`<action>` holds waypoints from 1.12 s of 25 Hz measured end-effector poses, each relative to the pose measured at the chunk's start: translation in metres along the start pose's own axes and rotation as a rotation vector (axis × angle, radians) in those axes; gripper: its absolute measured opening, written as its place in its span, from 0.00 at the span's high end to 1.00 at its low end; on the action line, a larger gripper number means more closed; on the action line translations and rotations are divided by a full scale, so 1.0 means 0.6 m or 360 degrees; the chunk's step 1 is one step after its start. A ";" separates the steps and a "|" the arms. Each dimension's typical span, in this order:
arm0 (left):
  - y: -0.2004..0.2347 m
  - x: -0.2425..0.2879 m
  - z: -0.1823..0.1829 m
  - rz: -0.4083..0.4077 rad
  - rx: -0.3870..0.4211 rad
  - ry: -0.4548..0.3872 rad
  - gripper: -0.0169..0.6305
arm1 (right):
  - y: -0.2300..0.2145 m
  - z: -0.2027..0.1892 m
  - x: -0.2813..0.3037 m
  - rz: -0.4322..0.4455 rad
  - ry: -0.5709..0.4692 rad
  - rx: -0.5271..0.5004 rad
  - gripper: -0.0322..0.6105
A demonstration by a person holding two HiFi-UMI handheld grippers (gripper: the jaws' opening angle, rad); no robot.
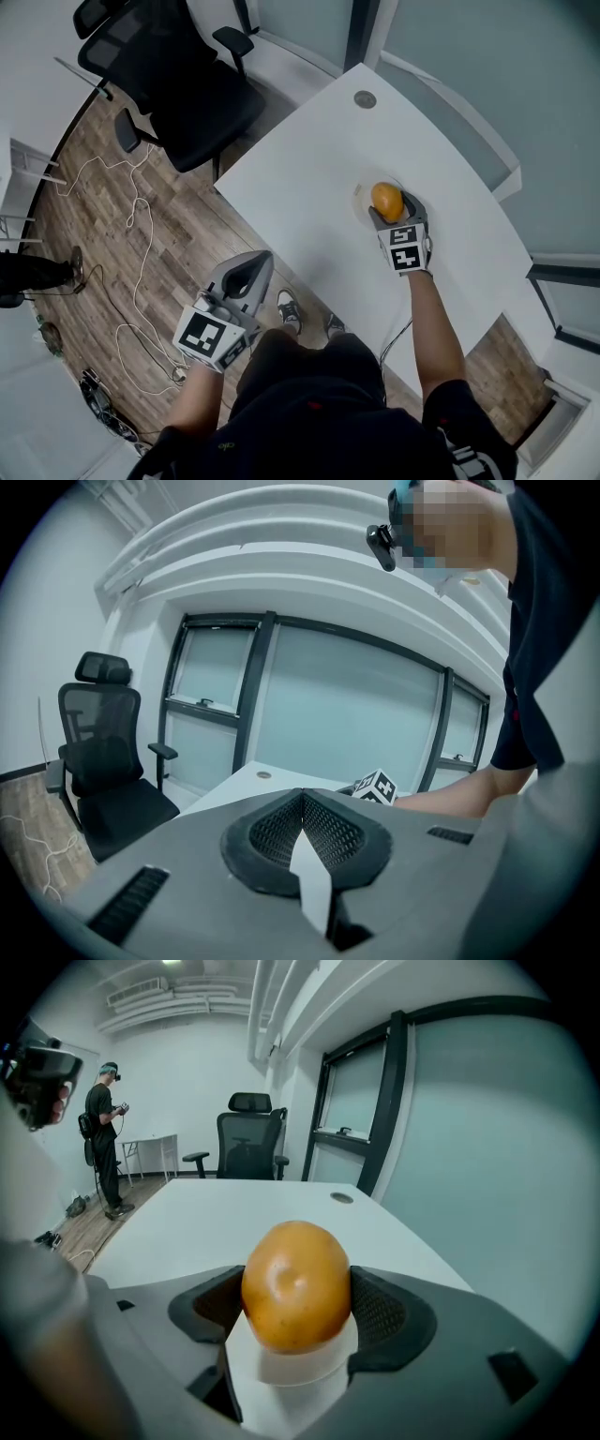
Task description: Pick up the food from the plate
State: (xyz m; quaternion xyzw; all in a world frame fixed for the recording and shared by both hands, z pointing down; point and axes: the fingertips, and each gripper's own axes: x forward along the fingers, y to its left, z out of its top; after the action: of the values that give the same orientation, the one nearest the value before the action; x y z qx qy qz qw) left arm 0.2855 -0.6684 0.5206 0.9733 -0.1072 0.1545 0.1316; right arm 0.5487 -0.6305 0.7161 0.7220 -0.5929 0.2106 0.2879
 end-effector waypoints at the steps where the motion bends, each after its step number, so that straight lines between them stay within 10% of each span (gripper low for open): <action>1: -0.006 -0.002 0.007 -0.0007 0.0005 -0.0014 0.94 | -0.001 0.014 -0.018 -0.0015 -0.0043 0.0009 0.40; 28: -0.253 -0.091 0.226 -0.0369 0.0283 -0.0404 0.94 | 0.033 0.274 -0.647 -0.0284 -0.0967 0.0120 0.40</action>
State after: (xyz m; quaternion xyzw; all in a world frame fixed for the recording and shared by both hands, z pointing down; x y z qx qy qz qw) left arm 0.3097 -0.5556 0.3442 0.9986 0.0039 0.0233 0.0474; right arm 0.4423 -0.4572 0.3464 0.8112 -0.5778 -0.0191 0.0879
